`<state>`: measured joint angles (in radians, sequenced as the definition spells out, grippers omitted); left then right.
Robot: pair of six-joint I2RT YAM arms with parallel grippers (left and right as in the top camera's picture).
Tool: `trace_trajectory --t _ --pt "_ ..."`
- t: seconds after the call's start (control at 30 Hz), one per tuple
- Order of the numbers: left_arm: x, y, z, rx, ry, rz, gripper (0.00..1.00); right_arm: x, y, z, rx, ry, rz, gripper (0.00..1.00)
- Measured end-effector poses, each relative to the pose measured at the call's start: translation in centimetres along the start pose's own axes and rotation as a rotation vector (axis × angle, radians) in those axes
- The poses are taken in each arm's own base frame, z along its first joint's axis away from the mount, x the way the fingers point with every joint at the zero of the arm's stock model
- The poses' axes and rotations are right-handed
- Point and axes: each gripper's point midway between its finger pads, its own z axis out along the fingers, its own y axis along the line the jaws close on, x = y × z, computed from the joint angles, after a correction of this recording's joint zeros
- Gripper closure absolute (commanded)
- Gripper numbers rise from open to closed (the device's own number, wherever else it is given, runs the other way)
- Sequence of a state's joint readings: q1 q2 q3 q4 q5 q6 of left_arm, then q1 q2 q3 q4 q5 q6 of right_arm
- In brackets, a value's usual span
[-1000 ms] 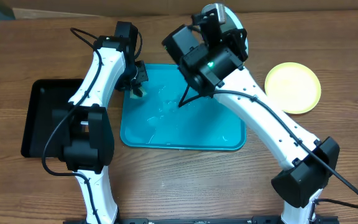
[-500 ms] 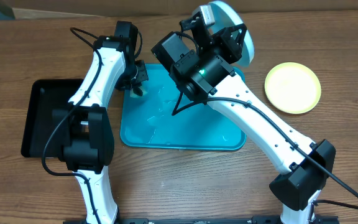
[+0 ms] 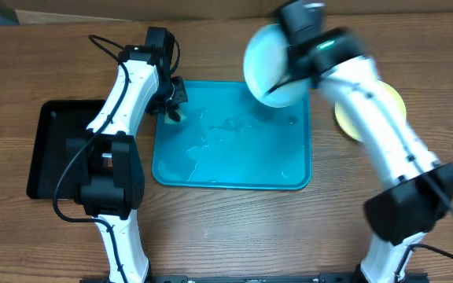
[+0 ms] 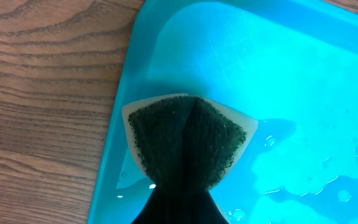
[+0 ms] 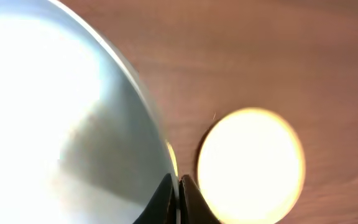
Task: Clean dirty plates on tray and stack at the side
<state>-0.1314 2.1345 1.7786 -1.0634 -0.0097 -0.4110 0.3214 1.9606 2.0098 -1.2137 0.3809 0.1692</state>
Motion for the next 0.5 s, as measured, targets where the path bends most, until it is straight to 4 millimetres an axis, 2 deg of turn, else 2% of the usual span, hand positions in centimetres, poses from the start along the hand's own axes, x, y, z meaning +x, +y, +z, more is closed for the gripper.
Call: trace_trajectory --t 0.1,0.2,0.3,0.4,0.5 --pt "0.0 0.0 0.0 0.000 -0.001 0.000 0.96 1.2 -6.3 2.4 -0.087 0.122 0.193 0.96" --pt "-0.1 0.0 0.0 0.001 -0.002 0.000 0.96 2.8 -12.1 3.6 -0.089 0.197 0.348 0.96" --pt "-0.1 -0.1 0.0 0.005 -0.003 0.000 0.96 4.7 -16.9 5.2 -0.080 0.260 0.482 0.96" --pt "-0.1 -0.1 0.0 0.005 -0.003 0.000 0.96 6.4 -19.7 7.2 -0.075 0.319 0.582 0.96" --pt "-0.2 -0.1 0.0 0.007 -0.008 0.000 0.96 8.1 -20.9 9.1 -0.085 0.379 0.642 0.96"
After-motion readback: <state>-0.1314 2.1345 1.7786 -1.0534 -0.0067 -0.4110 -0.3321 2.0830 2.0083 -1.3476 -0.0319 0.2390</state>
